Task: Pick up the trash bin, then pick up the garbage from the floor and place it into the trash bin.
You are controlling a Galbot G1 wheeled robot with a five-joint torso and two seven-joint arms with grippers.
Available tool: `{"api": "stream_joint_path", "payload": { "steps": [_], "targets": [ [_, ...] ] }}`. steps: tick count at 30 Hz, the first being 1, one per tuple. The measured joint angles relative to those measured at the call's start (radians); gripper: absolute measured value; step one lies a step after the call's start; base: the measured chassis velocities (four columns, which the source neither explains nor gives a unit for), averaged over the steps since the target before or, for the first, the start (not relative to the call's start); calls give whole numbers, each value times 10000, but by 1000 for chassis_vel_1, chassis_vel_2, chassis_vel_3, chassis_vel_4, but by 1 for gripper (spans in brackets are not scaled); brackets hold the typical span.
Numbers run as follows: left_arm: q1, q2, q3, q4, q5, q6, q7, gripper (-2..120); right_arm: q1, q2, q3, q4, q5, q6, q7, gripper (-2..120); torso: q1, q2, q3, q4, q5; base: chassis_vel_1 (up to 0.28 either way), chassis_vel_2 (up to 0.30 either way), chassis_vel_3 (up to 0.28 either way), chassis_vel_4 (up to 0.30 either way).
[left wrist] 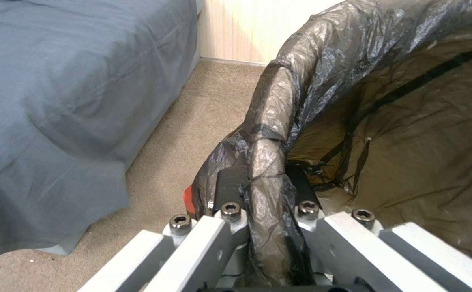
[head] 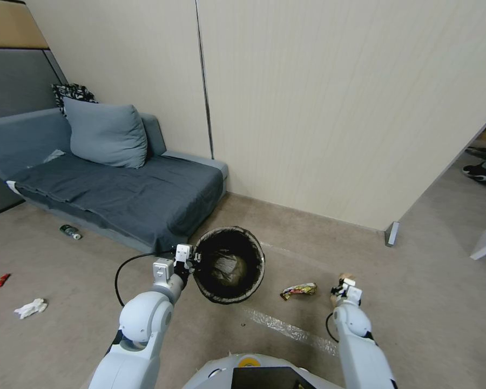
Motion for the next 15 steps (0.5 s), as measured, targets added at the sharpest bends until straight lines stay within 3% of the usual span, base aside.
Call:
{"api": "stream_joint_path", "payload": {
  "steps": [2,7,11,15],
  "targets": [
    [29,4,-11,-12,-2,0,2,1,-377,-372,-69,1361,-9,-62,-290,0,0,0,0,0,3,0,0,0,0],
    [51,10,-12,-36,-3,0,5,1,-664,-707,-145,2627,163,-262,-526,0,0,0,0,2,1,0,0,0,0],
    [37,56,8,-49,-7,12,7,1,-919,-1154,-366,4529,837,-622,-743,0,0,0,-1,2,1,0,0,0,0],
    [24,70,60,-49,0,33,5,1,-958,-1464,-571,5255,1294,-756,-1079,0,0,0,0,1,3,0,0,0,0]
  ]
}}
